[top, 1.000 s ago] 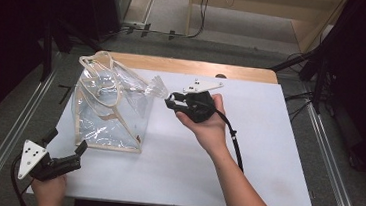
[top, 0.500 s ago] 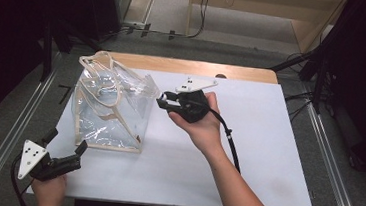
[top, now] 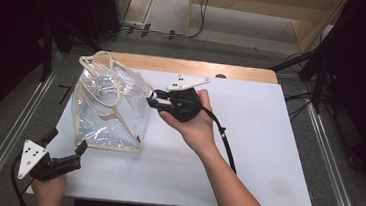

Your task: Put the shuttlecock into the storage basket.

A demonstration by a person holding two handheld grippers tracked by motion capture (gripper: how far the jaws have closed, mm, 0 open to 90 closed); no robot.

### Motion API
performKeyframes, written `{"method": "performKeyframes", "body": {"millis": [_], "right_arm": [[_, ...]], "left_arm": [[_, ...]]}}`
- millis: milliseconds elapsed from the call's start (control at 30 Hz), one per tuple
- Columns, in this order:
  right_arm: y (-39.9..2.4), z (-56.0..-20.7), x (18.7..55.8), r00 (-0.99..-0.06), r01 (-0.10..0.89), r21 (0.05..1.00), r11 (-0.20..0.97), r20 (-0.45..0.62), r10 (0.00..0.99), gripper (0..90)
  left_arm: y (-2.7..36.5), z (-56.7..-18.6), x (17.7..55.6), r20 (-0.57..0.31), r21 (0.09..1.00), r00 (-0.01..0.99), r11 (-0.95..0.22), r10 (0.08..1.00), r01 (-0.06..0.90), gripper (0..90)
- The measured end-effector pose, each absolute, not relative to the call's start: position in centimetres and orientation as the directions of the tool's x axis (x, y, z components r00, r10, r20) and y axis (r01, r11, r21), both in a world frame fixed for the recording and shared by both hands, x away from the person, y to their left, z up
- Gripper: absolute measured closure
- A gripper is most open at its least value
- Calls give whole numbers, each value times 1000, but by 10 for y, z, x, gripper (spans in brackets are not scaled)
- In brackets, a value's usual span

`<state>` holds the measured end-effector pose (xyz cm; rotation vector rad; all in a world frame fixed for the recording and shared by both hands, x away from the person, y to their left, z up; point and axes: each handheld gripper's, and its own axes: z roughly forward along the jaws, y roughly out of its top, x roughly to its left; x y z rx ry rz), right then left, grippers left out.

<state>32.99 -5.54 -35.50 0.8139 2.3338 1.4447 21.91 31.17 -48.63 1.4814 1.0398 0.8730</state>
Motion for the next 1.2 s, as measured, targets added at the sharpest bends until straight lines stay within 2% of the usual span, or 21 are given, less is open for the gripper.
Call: {"method": "performKeyframes", "body": {"millis": [1200], "right_arm": [[-18, -339, 323, -835, 278, 911, 306, 72, 546, 606]], "left_arm": [[311, -486, 219, -11, 987, 352, -45, 936, 151, 0]]}}
